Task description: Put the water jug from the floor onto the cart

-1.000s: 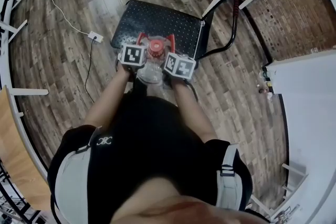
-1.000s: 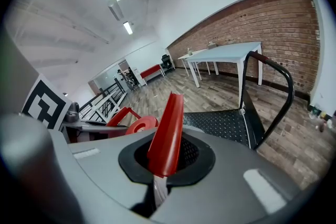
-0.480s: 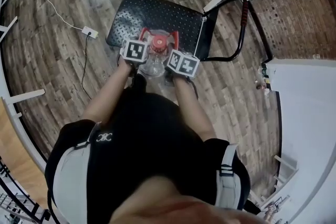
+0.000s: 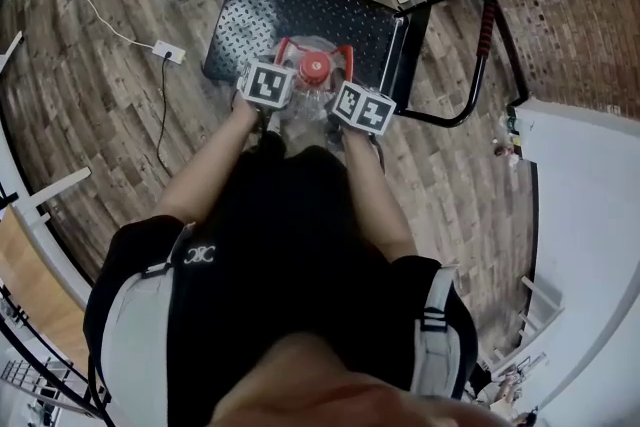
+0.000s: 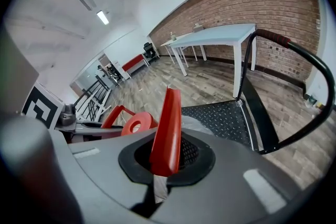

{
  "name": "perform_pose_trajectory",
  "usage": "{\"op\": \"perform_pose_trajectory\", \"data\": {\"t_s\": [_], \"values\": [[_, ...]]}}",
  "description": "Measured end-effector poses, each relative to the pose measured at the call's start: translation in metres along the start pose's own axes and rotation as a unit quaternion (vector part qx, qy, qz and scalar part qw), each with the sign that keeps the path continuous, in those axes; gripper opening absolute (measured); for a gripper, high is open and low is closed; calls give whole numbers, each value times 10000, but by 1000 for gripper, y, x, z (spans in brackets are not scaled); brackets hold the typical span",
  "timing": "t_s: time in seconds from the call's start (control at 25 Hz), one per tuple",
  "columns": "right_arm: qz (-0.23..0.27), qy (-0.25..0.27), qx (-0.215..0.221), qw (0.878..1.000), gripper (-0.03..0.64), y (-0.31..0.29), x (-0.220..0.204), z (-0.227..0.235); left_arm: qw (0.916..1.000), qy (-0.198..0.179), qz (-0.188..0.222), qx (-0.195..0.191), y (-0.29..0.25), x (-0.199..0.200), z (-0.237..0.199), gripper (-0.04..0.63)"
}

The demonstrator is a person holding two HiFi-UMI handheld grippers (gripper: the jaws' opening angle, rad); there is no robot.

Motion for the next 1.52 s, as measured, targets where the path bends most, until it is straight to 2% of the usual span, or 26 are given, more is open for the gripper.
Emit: {"op": "perform_pose_trajectory", "data": {"t_s": [0.12, 0.36, 0.56, 0.76, 1.04, 1.2, 1.52], "values": [[-130, -34, -28, 9999, 15, -17, 4, 3, 10000, -55, -66, -33, -13, 10, -13, 63], [-411, 53, 28, 9991, 15, -45, 14, 11, 9993, 166, -315, -82, -43, 10, -25, 63], [-723, 212, 125, 9971, 15, -77, 15, 22, 9989, 185, -416, 122, -70, 15, -35, 64], [-956, 381, 153, 9946, 15, -98, 8, 36, 9973, 503, -535, 63, -100, 0, -37, 61], [-1075, 544, 215, 9925, 17, -126, 1, 45, 9971, 483, -540, 225, -121, -3, -43, 64], [-1109, 653, 190, 9915, 16, -137, -5, 45, 9977, 462, -497, 81, -136, -17, -50, 71], [-1210, 948, -12, 9881, 17, -152, -20, 46, 9973, 415, -605, 99, -142, -27, -53, 86]]}}
Point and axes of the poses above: the fingertips, and each gripper's own axes: y backward along the fingers, z to its right, x out of its top, the point moved 3 cm from there along y, backward along the fingers, and after that the axes turned 5 degrees about -x, right-handed, at the moved point
